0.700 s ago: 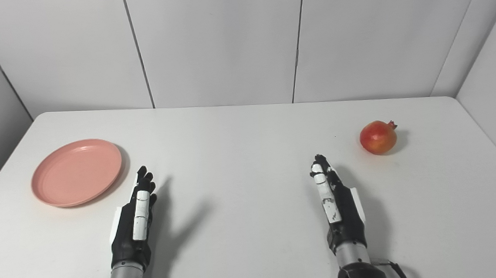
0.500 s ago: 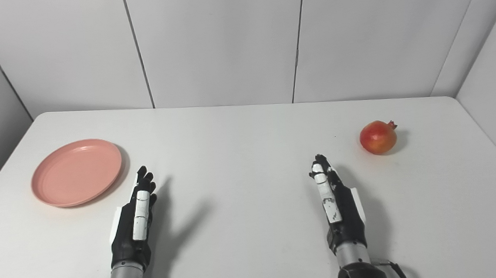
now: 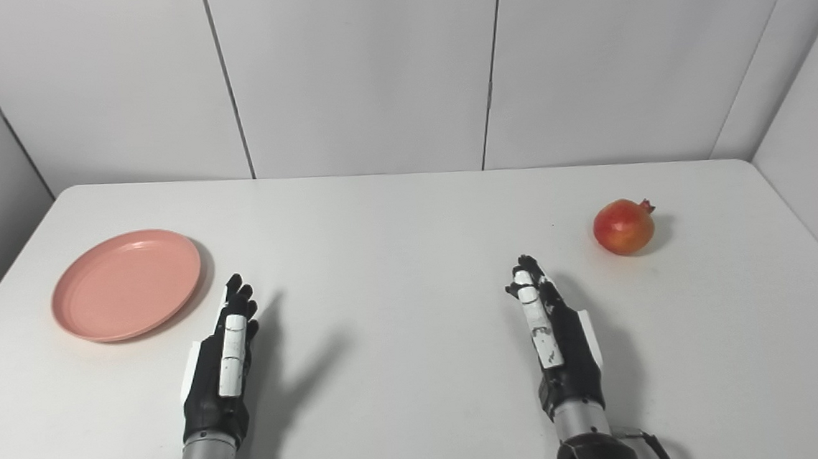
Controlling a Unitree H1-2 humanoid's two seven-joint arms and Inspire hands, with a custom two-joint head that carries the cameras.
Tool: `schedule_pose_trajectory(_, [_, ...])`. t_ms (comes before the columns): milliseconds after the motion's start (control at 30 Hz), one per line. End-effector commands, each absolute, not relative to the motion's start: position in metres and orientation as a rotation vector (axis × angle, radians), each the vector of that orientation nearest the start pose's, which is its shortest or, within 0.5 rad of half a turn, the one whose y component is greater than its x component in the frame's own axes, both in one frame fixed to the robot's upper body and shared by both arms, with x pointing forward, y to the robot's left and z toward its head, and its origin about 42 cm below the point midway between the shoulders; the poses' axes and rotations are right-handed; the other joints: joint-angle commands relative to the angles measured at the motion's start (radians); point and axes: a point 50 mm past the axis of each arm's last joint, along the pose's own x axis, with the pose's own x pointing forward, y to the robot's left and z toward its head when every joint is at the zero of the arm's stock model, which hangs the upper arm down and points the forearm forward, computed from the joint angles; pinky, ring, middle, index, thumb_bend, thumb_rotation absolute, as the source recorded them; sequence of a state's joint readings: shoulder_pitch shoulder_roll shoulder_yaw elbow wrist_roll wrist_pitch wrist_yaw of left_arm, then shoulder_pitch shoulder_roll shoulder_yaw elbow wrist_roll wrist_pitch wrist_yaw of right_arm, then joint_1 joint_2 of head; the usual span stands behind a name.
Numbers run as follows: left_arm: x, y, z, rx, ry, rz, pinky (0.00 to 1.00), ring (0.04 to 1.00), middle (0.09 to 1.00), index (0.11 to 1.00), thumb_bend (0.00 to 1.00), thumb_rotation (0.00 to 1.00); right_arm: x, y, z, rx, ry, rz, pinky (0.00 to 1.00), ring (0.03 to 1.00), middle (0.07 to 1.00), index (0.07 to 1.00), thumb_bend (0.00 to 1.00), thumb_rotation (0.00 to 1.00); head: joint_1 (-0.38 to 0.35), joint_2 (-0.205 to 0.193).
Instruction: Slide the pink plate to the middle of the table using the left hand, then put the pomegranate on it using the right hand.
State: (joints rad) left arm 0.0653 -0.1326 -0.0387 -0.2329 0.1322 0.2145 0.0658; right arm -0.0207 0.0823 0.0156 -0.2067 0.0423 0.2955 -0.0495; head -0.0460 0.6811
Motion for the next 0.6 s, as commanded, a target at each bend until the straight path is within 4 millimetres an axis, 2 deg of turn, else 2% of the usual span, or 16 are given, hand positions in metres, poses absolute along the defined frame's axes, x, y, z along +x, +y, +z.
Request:
schedule_pose_trajectory(0, [0.2685,0.1711,0.1455,-0.002,-0.033,0.061,1.00,0.994,0.996,1.000,0.79,1.00,0.2951,-0.1755,0.1494,0.136,0.049,0.004,1.00,0.891,0.909,0.899,0.76,0.85,0.000,-0.001])
schedule_pose_trajectory(567, [0.2677,0.1710,0.1469,0.002,-0.029,0.056,1.00,0.992,0.991,1.000,0.78,1.00,0.2954,-0.1753,0.1513,0.129,0.050,0.005,1.00,0.887,0.906,0.898,0.76,0.85,-0.003,0.002])
